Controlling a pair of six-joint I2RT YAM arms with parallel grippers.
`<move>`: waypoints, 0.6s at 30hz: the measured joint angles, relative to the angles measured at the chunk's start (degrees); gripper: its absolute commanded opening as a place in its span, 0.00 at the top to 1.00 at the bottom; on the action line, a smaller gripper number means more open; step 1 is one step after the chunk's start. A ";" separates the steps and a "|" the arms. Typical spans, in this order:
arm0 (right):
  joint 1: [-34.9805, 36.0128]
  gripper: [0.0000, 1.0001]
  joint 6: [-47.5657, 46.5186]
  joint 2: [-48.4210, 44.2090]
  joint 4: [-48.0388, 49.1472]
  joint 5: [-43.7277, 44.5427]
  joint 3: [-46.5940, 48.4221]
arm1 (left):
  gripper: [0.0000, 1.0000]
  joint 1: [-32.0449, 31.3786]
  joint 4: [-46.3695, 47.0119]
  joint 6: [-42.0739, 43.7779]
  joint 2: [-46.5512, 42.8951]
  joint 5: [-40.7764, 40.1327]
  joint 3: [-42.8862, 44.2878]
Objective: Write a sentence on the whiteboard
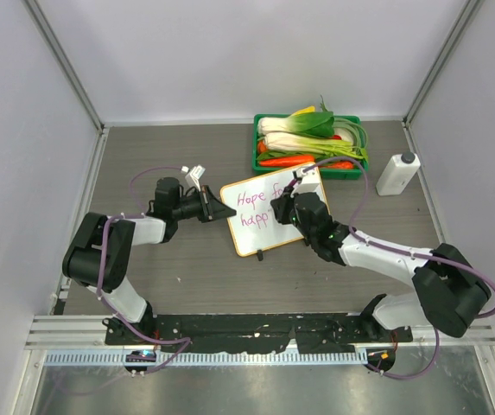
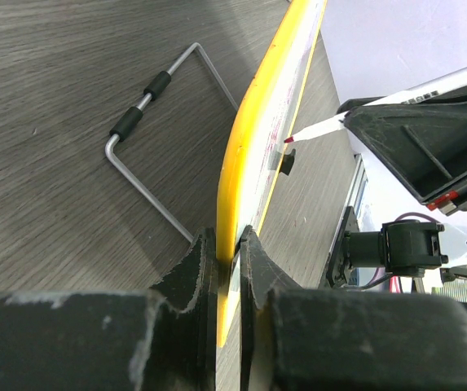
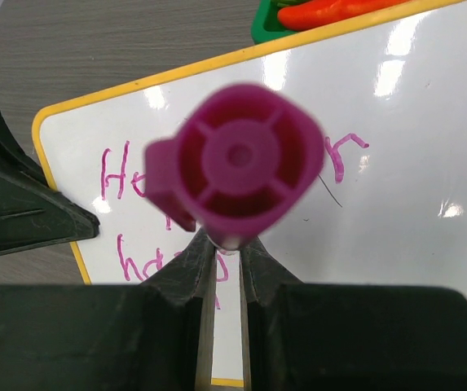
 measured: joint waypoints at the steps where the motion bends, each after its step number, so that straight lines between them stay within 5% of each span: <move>1: 0.00 0.99 0.00 0.37 0.20 0.11 0.00 | 1.00 0.00 0.00 0.00 0.00 0.00 0.00; 18: 0.00 0.99 0.55 0.74 1.64 0.70 -1.51 | 1.00 0.00 -0.04 -0.02 0.00 -0.04 0.00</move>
